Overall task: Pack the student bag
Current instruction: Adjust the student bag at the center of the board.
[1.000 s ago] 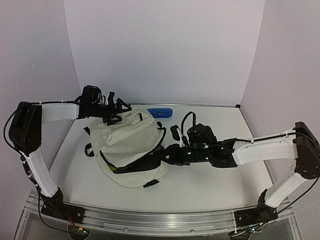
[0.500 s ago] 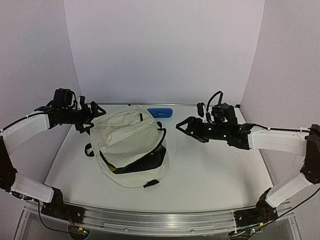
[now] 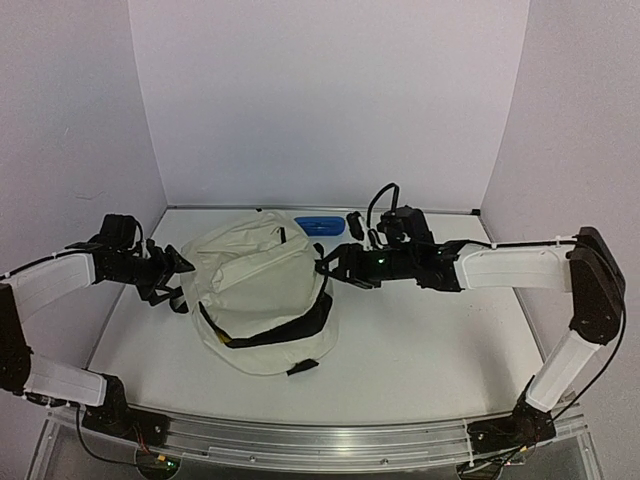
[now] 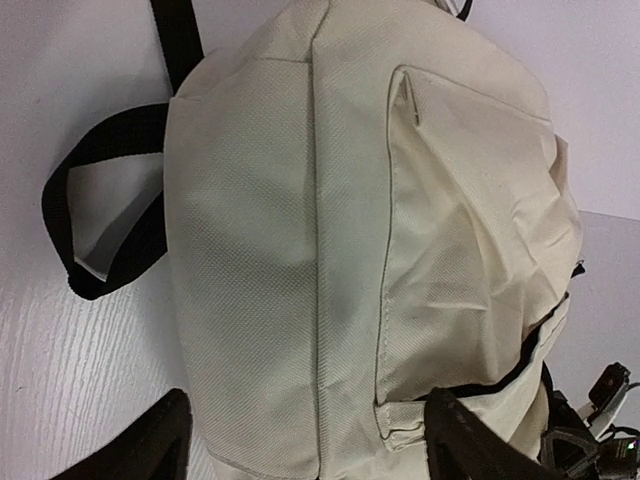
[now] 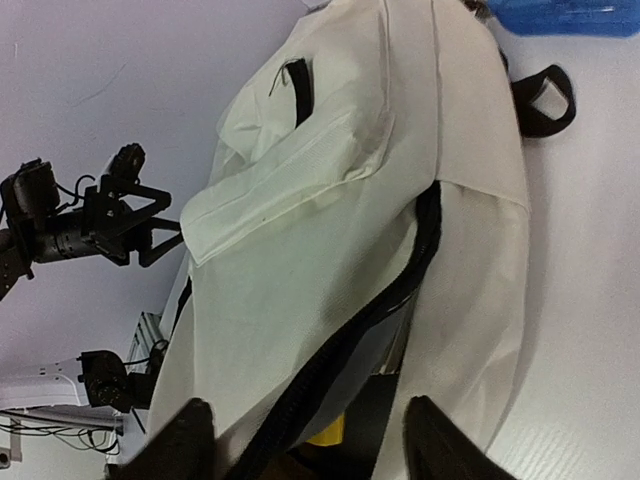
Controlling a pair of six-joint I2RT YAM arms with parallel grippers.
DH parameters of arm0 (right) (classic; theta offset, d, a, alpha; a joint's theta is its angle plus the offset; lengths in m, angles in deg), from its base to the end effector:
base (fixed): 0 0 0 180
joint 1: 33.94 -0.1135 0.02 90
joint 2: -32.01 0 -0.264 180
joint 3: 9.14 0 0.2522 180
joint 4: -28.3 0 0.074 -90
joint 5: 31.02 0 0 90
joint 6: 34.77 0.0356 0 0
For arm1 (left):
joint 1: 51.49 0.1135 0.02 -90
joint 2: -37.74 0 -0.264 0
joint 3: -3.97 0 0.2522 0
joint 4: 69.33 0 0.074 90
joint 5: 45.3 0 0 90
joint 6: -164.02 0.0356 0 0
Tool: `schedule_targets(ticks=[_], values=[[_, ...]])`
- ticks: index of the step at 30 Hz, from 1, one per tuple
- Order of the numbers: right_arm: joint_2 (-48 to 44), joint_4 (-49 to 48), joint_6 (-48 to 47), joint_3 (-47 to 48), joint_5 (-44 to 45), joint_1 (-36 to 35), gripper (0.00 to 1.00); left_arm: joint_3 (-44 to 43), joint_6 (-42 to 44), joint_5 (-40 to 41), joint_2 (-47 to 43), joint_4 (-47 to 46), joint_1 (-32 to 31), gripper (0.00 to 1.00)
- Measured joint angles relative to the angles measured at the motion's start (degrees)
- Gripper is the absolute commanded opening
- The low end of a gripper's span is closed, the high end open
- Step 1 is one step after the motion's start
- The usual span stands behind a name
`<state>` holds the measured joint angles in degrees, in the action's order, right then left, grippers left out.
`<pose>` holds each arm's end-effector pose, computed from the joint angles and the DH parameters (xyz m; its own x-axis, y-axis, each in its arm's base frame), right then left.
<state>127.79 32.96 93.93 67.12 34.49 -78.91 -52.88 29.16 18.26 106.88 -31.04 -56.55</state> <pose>0.2594 0.2800 0.2483 -0.7956 0.0095 -0.6058 -0.5295 0.4749 0.7029 0.2373 -0.0369 0.2247 -0.7998 -0.5632 -0.2075 -0.2872 0.6626 -0.6917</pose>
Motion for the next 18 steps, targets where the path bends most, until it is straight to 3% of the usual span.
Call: schedule_targets(ticks=[3, 4, 6, 8, 18], values=[[2.4, -0.5, 0.4, 0.8, -0.8, -2.0, 0.16, 0.3, -0.3, -1.3, 2.5, -2.0, 0.0, 0.41], [2.6, -0.4, 0.1, 0.8, -0.8, -2.3, 0.06, 0.5, -1.2, -1.6, 3.2, -2.5, 0.0, 0.28], [3.3, -0.6, 0.4, 0.8, -0.8, -3.4, 0.0, 0.9, -1.2, -2.3, 5.1, -4.0, 0.0, 0.13], [3.4, -0.8, 1.7, 0.8, -0.7, -4.4, 0.0, 0.9, -1.2, -2.9, 7.2, -5.8, 0.2, 0.02], [5.3, -5.4, 5.4, 0.1, -0.5, -11.2, 0.0, -4.7, 1.2, -5.6, 17.9, -14.9, 1.0, 0.0]])
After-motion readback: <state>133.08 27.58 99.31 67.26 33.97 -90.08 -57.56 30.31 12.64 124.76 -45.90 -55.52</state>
